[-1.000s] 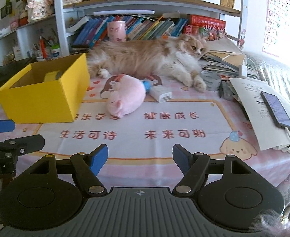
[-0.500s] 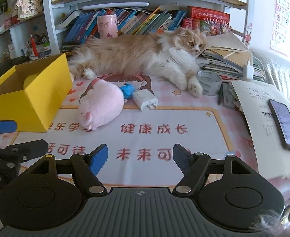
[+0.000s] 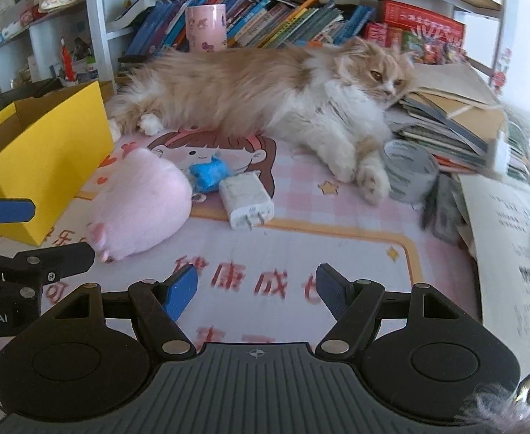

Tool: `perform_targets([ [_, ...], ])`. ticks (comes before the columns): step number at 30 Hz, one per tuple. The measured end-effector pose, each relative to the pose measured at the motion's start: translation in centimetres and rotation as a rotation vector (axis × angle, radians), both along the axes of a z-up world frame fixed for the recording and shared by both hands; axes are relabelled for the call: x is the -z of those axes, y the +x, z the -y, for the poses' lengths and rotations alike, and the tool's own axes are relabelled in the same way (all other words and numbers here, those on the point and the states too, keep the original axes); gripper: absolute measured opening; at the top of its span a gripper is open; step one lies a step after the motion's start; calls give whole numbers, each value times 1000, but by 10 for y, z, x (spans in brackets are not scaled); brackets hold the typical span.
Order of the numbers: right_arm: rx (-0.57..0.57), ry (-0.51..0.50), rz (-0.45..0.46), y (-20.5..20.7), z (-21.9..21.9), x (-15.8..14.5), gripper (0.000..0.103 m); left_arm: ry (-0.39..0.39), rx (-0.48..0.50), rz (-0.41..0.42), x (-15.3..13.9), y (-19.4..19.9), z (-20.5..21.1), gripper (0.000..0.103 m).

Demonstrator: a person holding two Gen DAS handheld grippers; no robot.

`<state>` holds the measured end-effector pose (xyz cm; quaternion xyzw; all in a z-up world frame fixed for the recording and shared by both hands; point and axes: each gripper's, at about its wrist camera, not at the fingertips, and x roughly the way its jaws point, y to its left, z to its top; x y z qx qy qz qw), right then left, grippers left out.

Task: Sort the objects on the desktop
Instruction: 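Grasp the pink plush pig with the left tool while the right tool grasps the white charger block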

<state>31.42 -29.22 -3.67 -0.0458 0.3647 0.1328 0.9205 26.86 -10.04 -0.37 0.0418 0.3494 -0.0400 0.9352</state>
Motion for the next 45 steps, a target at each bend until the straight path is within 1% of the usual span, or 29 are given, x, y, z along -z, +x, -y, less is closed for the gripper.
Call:
perform_targets([
  [4, -53, -9, -11, 28, 1, 7, 69, 24, -17, -7, 9, 18, 3, 85],
  [8, -97, -14, -30, 54, -1, 14, 68, 77, -4, -13, 19, 36, 10, 85],
  [11, -130, -20, -45, 72, -6, 19, 68, 99, -1, -20, 26, 48, 14, 85],
  [19, -197, -42, -62, 105, -21, 30, 66, 103, 23, -58, 37, 67, 19, 85],
  [21, -208, -44, -66, 111, -24, 32, 65, 102, 20, -71, 40, 71, 19, 84],
  [22, -217, -49, -68, 114, -25, 34, 63, 100, 17, -78, 42, 73, 19, 84],
  [25, -241, -63, -75, 121, -27, 37, 59, 78, 9, -95, 46, 76, 15, 83],
  [27, -251, -64, -86, 124, -27, 39, 51, 52, 12, -108, 47, 77, 13, 73],
  [28, -254, -59, -93, 126, -27, 41, 49, 41, 12, -115, 47, 78, 12, 71],
  [30, -259, -39, -98, 127, -27, 41, 43, 27, 9, -119, 46, 78, 11, 65],
  [31, -266, -36, -96, 127, -27, 41, 41, 22, 12, -122, 45, 77, 11, 64],
  [33, -268, -41, -93, 126, -29, 41, 41, 8, 22, -127, 43, 76, 10, 61],
  [36, -264, -37, -97, 126, -29, 41, 40, -14, 15, -124, 37, 71, 7, 61],
  [42, -230, 0, -104, 117, -18, 35, 40, -78, -31, -84, 17, 56, -4, 60],
  [45, -208, 18, -106, 109, -12, 29, 40, -88, -43, -61, 5, 48, -8, 60],
])
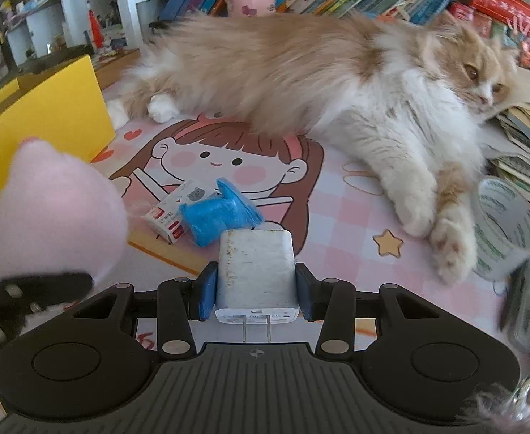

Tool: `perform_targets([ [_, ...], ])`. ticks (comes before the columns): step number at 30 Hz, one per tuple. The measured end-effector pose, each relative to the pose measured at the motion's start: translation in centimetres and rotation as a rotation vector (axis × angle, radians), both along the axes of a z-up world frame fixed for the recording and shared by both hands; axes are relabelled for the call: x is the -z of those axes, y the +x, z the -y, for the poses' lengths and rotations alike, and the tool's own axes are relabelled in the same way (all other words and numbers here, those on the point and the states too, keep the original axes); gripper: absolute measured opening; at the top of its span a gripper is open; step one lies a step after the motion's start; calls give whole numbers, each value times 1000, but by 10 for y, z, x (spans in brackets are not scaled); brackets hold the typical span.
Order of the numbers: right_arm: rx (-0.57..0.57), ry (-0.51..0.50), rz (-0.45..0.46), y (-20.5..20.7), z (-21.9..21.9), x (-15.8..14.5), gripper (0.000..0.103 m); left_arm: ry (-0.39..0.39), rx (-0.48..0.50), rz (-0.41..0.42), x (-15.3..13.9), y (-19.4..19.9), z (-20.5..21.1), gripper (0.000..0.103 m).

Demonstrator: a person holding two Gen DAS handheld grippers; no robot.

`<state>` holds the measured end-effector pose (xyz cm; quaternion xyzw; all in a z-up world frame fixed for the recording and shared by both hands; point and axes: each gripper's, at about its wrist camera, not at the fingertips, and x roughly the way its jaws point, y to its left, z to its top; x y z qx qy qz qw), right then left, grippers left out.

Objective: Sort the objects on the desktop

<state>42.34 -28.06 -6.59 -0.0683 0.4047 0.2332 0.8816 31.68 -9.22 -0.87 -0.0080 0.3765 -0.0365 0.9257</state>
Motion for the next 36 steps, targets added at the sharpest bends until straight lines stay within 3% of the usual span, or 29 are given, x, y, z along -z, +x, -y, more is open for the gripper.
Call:
perform_targets([
  [13, 87, 103, 37, -55, 18, -30, 40, -7, -21, 56, -34, -50, -17, 61],
  [36, 126, 73, 37, -168, -25, -45, 40, -7, 78, 79, -42, -139, -62, 61],
])
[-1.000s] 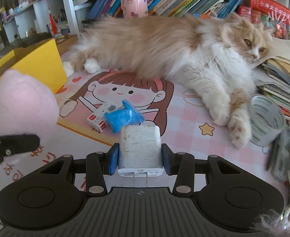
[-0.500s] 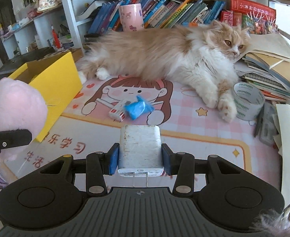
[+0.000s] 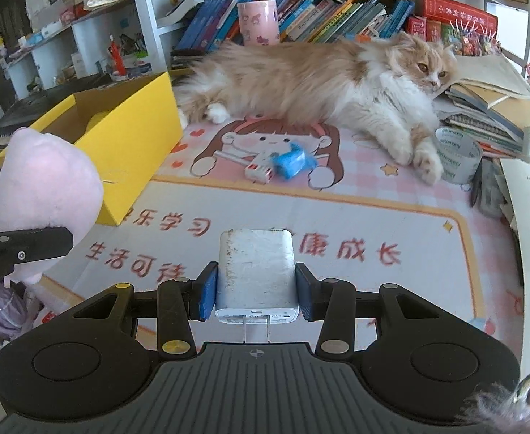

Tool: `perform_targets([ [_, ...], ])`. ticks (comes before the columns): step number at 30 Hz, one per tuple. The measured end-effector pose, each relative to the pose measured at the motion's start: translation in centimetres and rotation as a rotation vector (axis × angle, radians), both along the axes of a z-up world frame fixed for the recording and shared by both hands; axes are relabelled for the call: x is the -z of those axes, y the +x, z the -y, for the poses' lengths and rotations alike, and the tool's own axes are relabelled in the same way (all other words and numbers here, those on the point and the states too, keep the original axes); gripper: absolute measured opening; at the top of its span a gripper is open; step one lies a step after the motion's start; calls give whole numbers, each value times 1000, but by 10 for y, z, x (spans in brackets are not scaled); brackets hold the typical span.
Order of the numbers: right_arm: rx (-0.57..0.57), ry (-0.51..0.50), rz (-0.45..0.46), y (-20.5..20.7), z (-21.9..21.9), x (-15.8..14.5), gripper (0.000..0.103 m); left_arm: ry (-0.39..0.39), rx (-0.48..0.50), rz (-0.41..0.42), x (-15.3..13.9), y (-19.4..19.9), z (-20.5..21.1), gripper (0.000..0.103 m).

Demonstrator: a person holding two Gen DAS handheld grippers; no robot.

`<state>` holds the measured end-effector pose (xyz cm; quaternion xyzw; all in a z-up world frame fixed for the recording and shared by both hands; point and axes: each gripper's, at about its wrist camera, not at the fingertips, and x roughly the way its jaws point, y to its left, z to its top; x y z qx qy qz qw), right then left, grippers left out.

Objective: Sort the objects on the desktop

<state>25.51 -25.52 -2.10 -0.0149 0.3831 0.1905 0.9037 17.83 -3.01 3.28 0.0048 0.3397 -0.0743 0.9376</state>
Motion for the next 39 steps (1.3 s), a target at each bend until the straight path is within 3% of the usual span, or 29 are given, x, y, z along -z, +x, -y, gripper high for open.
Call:
perform_targets([
  [25, -10, -29, 0, -94, -91, -3, 40, -38, -1, -7, 8, -85, -81, 61],
  [39, -104, -57, 17, -122, -155, -3, 40, -76, -81, 15, 6, -118, -133, 61],
])
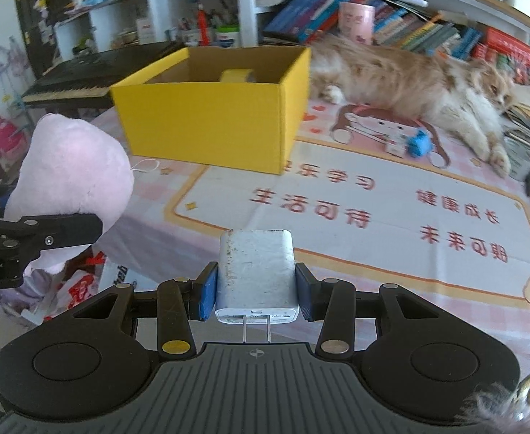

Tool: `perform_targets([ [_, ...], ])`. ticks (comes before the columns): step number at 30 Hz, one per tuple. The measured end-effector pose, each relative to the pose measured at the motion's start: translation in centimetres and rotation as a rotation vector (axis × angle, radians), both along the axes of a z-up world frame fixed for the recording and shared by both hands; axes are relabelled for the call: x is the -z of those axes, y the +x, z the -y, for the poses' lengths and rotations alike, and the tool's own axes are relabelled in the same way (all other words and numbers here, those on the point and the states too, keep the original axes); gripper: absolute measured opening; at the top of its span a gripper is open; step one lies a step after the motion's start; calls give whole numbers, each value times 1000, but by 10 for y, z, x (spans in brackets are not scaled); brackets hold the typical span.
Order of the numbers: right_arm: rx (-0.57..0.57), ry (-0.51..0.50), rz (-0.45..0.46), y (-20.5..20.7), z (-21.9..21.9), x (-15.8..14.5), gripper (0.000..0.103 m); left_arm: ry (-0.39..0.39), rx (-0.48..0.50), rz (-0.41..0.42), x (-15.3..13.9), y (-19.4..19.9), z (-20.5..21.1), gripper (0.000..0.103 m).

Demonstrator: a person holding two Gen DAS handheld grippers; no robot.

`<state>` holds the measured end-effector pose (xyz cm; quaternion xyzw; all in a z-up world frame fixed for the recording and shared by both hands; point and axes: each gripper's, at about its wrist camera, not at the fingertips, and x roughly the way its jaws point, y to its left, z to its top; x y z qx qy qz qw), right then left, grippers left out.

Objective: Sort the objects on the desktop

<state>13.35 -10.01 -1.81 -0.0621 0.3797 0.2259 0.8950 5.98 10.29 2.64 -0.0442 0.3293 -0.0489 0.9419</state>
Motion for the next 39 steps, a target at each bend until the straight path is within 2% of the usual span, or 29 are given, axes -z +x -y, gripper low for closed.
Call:
perform_targets([
  [7, -44, -2, 15, 2, -23, -9, 40, -13, -32, 25, -5, -1, -17, 61],
  [17, -115, 0, 55, 24, -39, -31, 40, 1, -65, 82, -19, 21, -27, 61],
  [31, -206, 32, 163, 98, -55, -68, 40, 48, -111, 150, -39, 82, -35, 61],
  [39, -284, 22, 207, 150, -65, -78, 40, 88, -153, 182, -46, 125, -35, 61],
])
